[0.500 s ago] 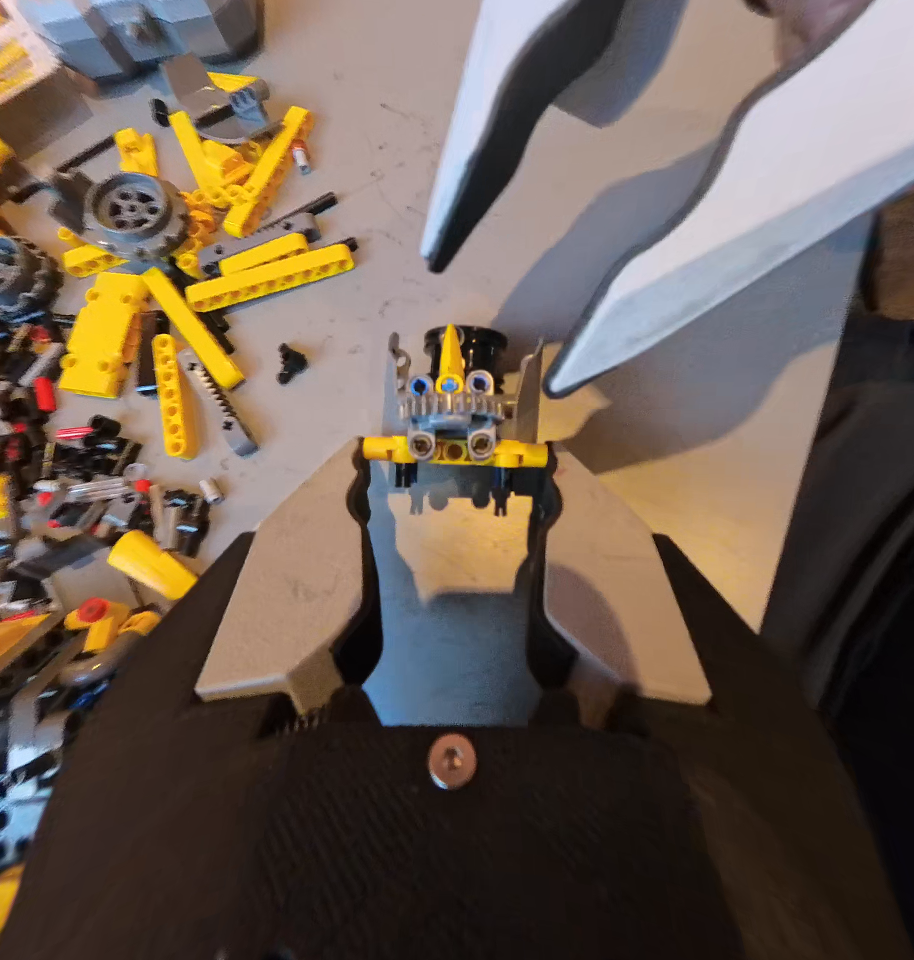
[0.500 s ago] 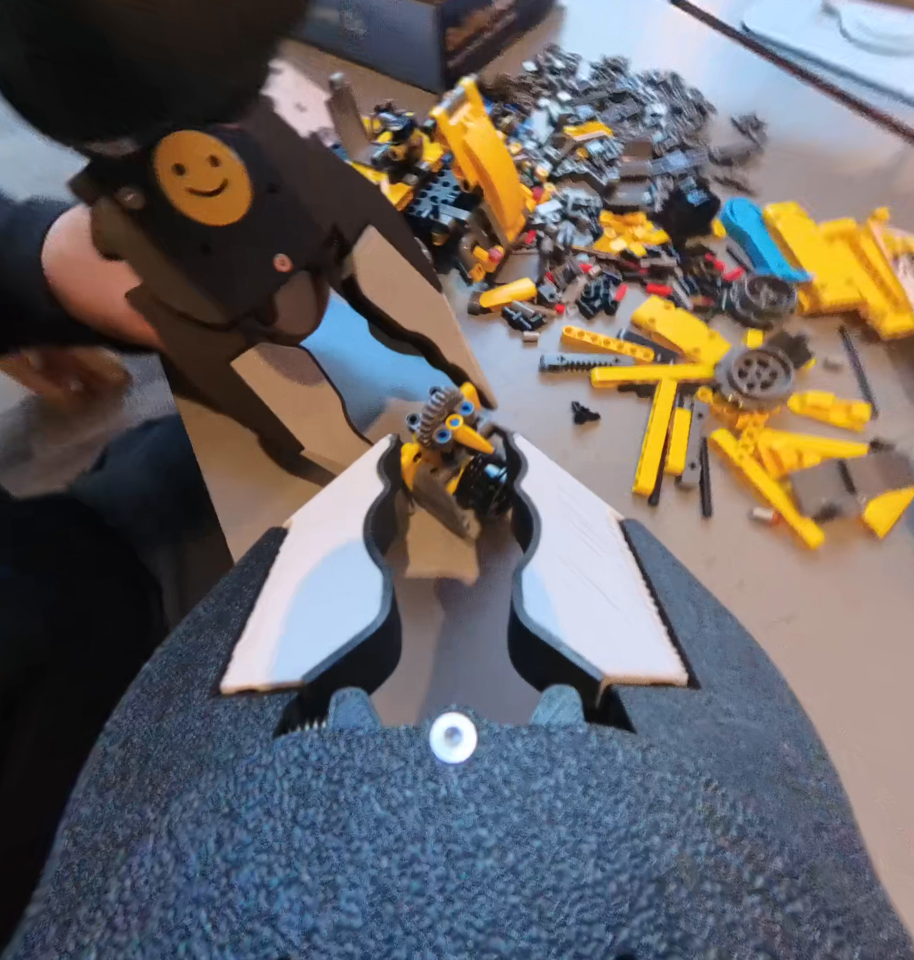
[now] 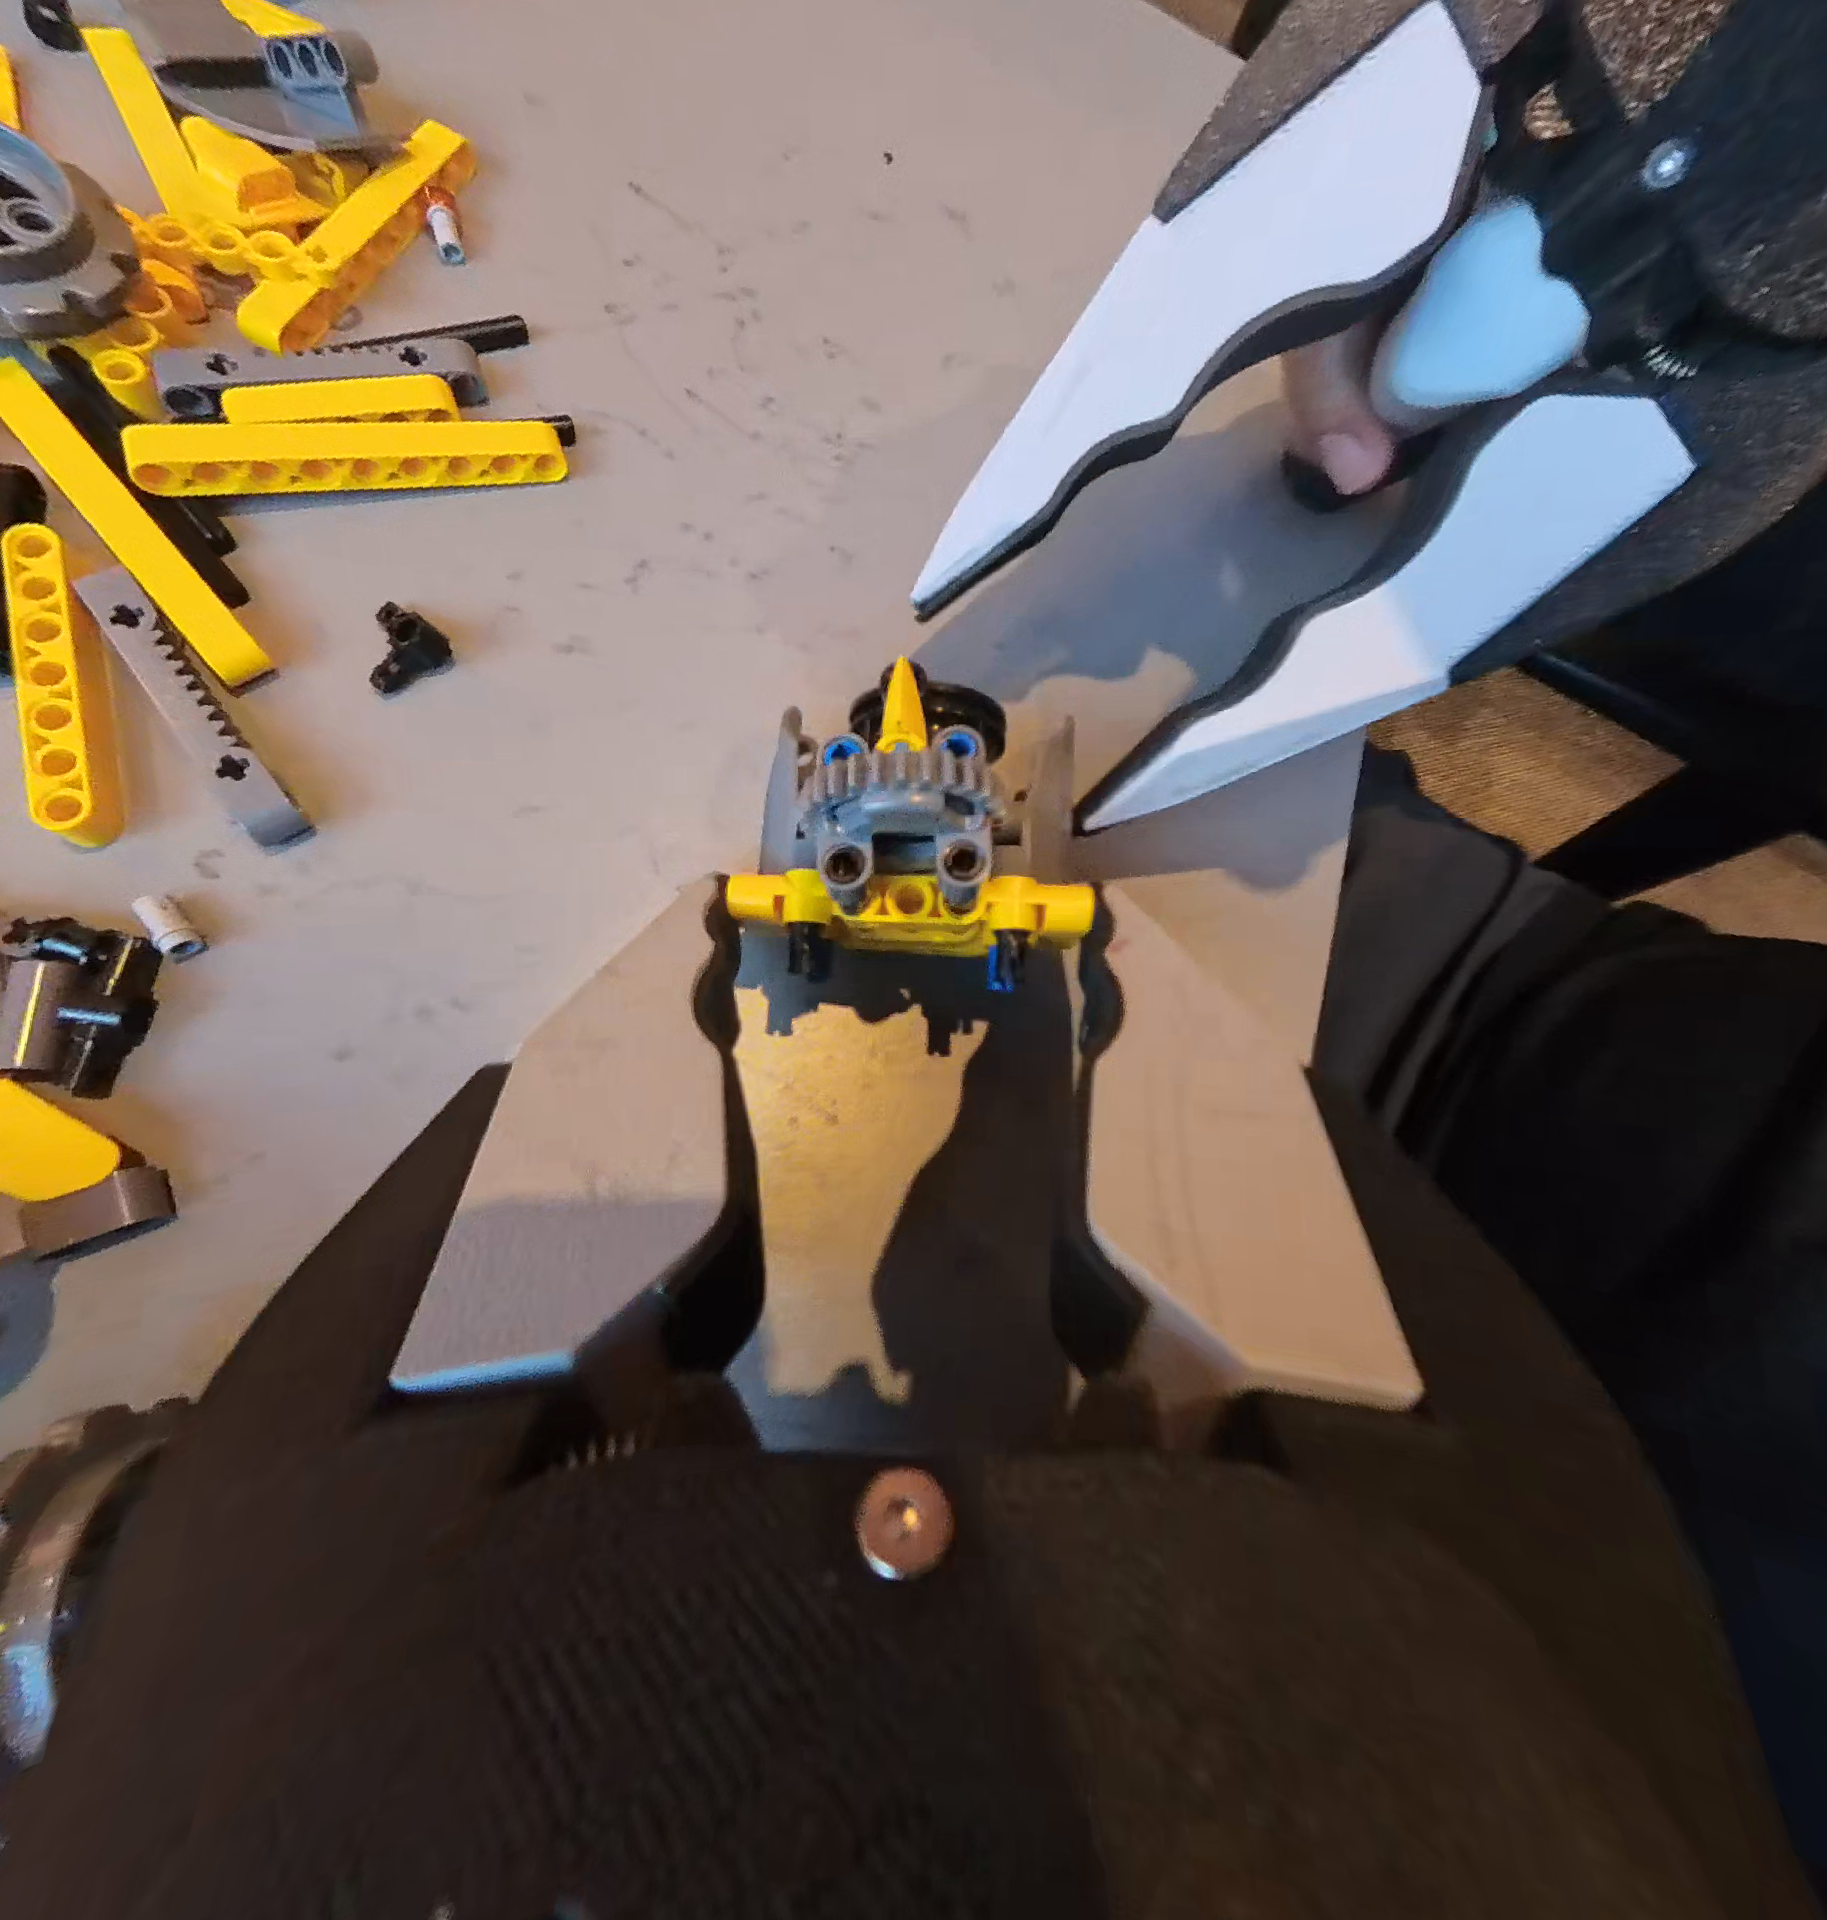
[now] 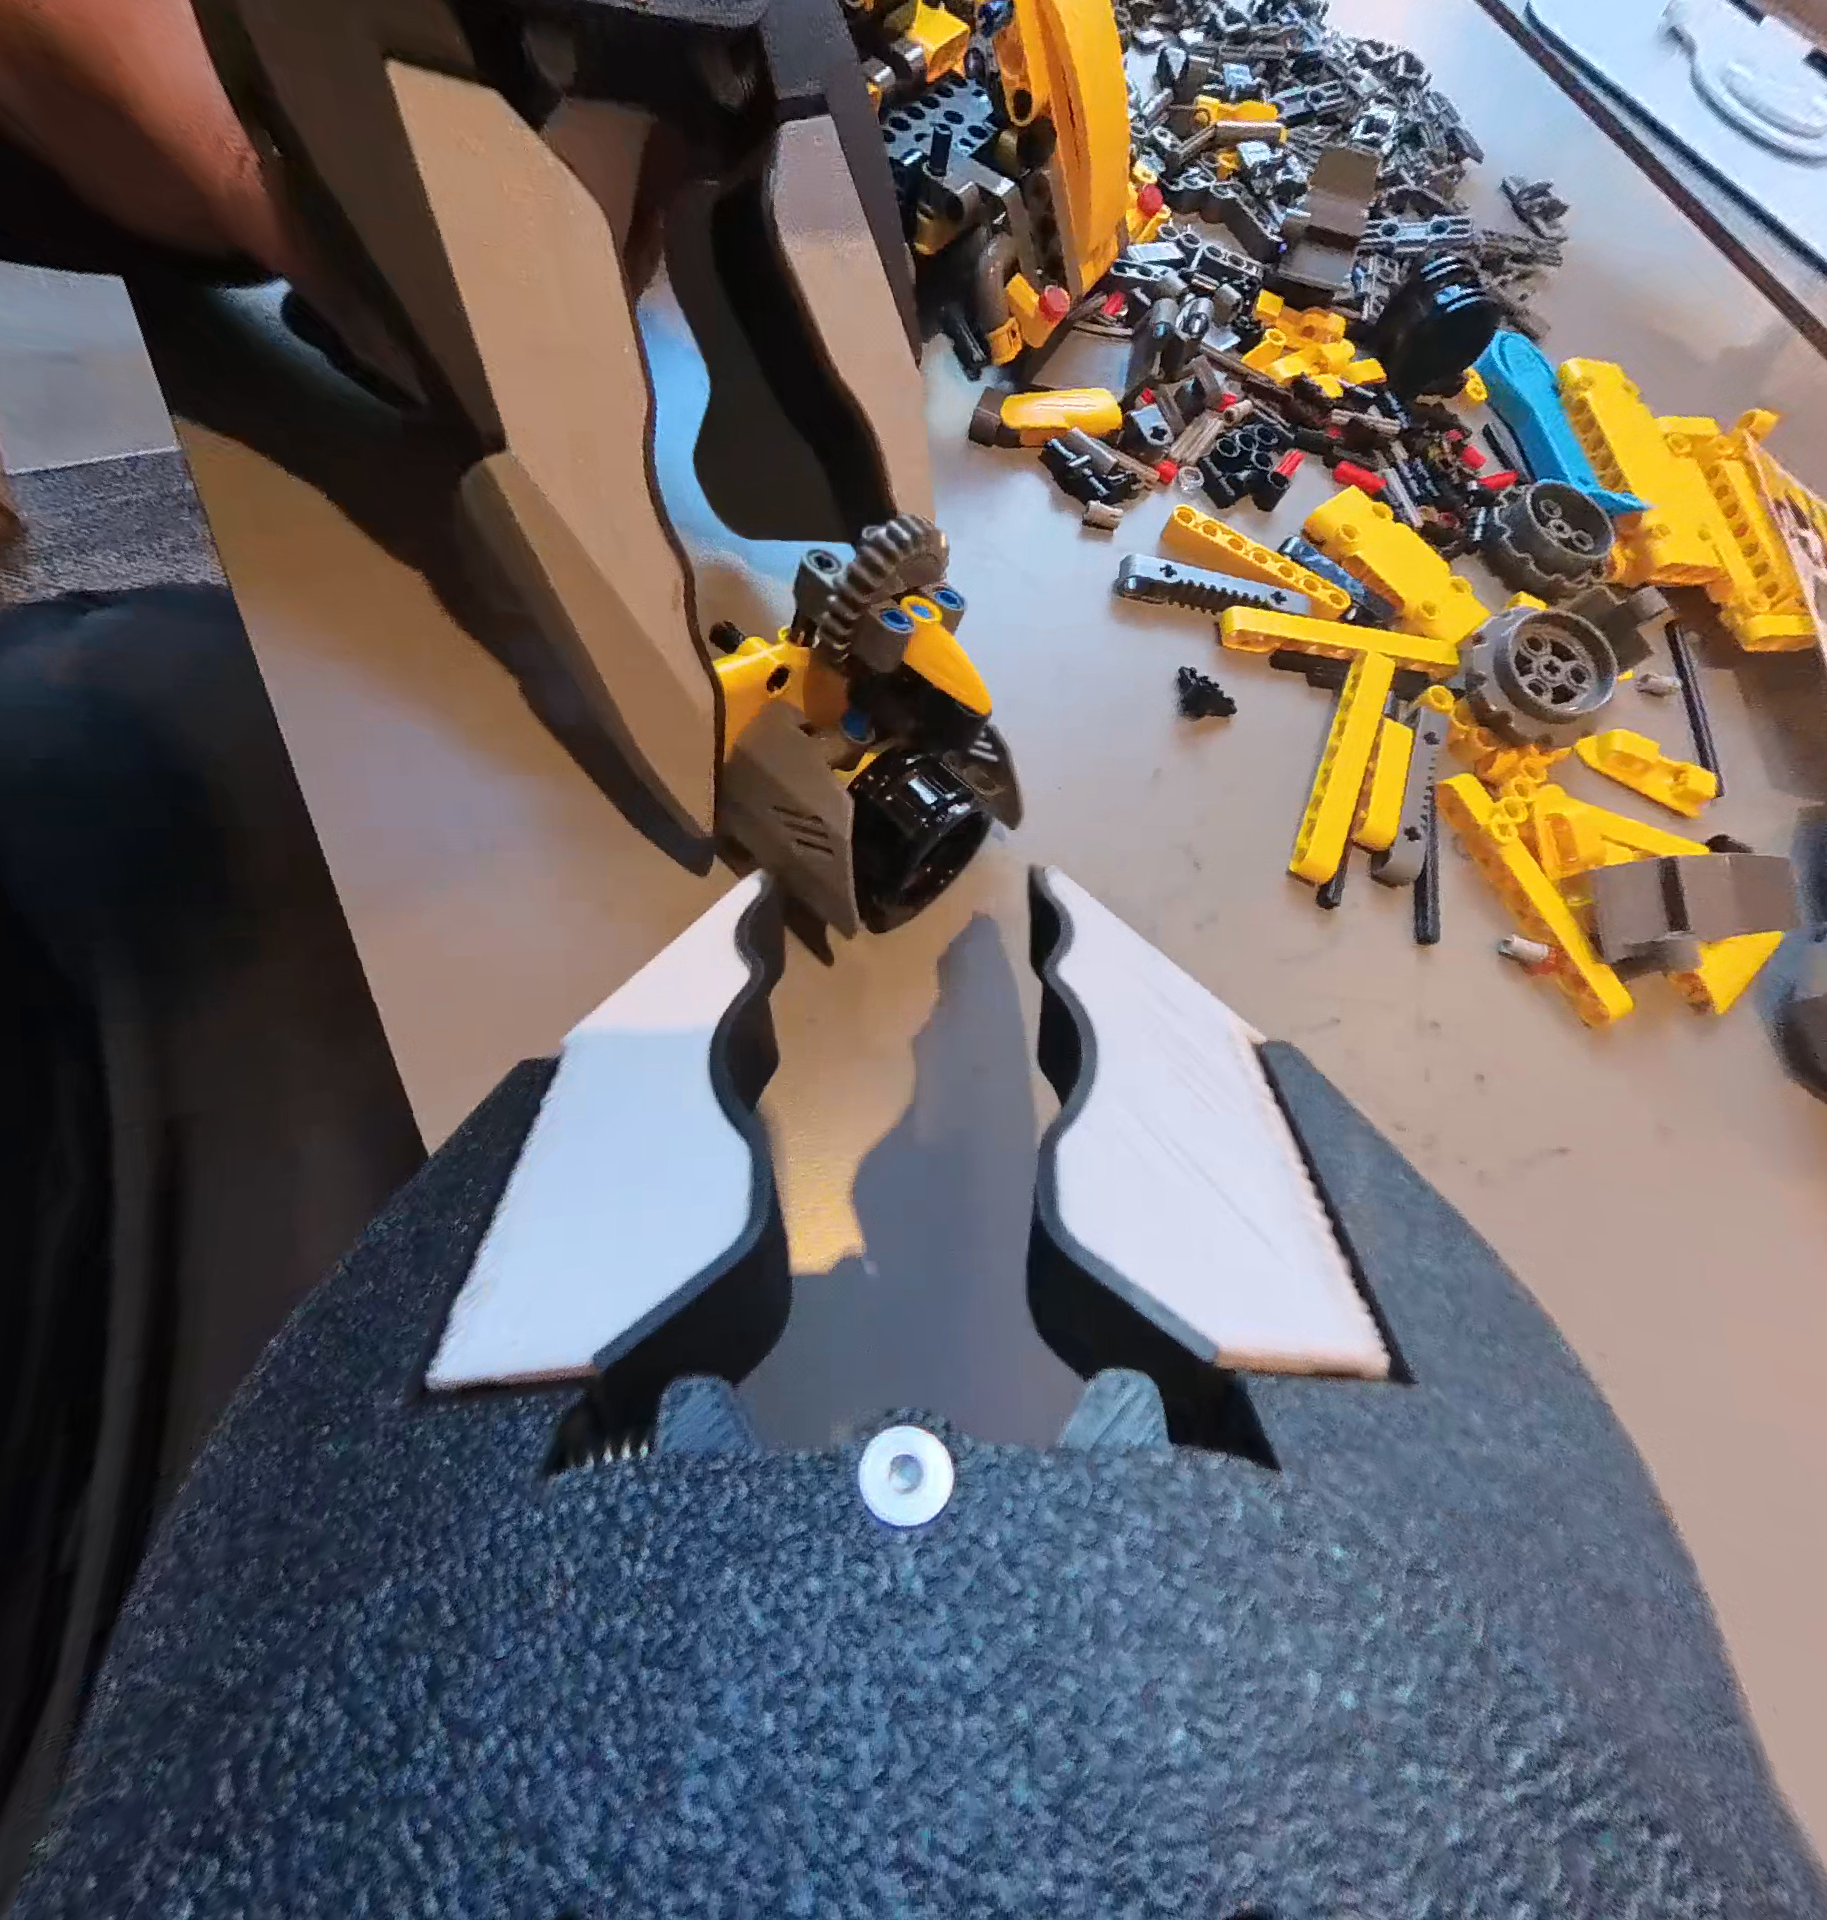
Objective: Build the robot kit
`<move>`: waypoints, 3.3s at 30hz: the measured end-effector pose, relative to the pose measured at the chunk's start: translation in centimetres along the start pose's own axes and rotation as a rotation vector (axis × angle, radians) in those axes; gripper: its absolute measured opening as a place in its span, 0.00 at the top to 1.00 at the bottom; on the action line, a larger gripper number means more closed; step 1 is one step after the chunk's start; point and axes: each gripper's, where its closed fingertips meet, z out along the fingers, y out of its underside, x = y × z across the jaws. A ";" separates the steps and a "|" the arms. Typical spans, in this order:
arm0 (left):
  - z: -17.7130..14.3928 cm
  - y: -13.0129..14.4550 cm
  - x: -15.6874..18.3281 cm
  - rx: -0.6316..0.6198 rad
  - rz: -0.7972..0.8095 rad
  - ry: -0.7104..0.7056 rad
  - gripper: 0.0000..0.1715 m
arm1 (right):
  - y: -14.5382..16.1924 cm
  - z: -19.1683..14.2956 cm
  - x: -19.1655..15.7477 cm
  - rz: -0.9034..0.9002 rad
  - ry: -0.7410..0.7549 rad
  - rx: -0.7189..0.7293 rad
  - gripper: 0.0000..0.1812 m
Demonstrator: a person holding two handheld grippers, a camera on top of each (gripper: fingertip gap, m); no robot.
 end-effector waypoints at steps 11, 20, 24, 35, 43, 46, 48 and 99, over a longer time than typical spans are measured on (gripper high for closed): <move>0.6 -1.5 -1.2 0.111 -0.204 -0.078 0.62 | 0.1 -0.1 0.8 0.010 0.161 -0.020 0.64; -0.5 0.0 0.5 0.085 -0.013 -0.190 0.57 | -0.9 -1.8 0.3 -0.005 0.039 0.142 0.64; -2.5 1.7 0.7 0.083 0.065 -0.270 0.55 | -2.0 -3.4 0.5 -0.049 0.053 0.267 0.64; -6.8 4.5 1.8 0.135 0.249 -0.508 0.67 | -1.3 -6.1 0.7 0.034 0.034 0.316 0.67; -7.1 4.7 1.3 0.070 0.184 -0.407 0.53 | -1.1 -4.7 -1.0 0.073 0.069 0.108 0.67; -6.7 3.8 0.0 -0.048 0.361 -0.401 0.51 | -1.9 -4.2 -2.6 0.106 0.072 0.097 0.66; -6.0 2.6 -1.0 -0.103 0.482 -0.402 0.51 | -1.9 -3.5 -3.2 0.115 0.078 0.077 0.66; -2.2 -0.5 0.4 -0.185 0.425 -0.116 0.61 | -1.0 -2.1 -1.7 -0.011 -0.021 0.098 0.77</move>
